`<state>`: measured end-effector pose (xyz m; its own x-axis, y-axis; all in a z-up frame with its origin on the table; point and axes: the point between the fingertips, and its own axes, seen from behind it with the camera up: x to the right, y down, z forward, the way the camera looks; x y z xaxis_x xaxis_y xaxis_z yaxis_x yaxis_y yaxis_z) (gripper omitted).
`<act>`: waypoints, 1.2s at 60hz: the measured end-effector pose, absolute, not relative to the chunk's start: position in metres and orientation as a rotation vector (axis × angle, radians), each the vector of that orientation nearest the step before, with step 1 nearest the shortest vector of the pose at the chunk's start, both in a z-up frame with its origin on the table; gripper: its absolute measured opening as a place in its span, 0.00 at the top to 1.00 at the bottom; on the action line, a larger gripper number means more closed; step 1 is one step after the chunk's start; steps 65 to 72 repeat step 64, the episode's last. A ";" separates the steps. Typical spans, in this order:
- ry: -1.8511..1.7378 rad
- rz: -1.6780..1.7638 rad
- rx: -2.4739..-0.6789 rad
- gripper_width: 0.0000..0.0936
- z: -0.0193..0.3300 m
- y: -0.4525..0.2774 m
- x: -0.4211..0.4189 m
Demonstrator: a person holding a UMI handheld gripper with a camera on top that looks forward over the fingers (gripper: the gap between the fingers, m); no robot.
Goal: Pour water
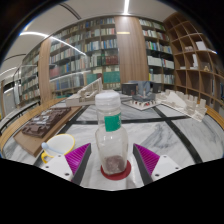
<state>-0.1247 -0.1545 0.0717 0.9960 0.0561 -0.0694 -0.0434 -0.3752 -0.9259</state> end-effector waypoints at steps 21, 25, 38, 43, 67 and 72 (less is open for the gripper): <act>0.024 0.051 -1.991 0.08 0.141 -0.315 -0.119; 0.024 0.029 -1.996 0.09 0.151 -0.349 -0.115; 0.044 -0.025 -2.010 0.08 0.173 -0.431 -0.105; 0.038 -0.039 -2.006 0.09 0.177 -0.448 -0.105; -0.040 -0.068 -1.961 0.08 0.192 -0.477 -0.125; -0.040 -0.068 -1.961 0.08 0.192 -0.477 -0.125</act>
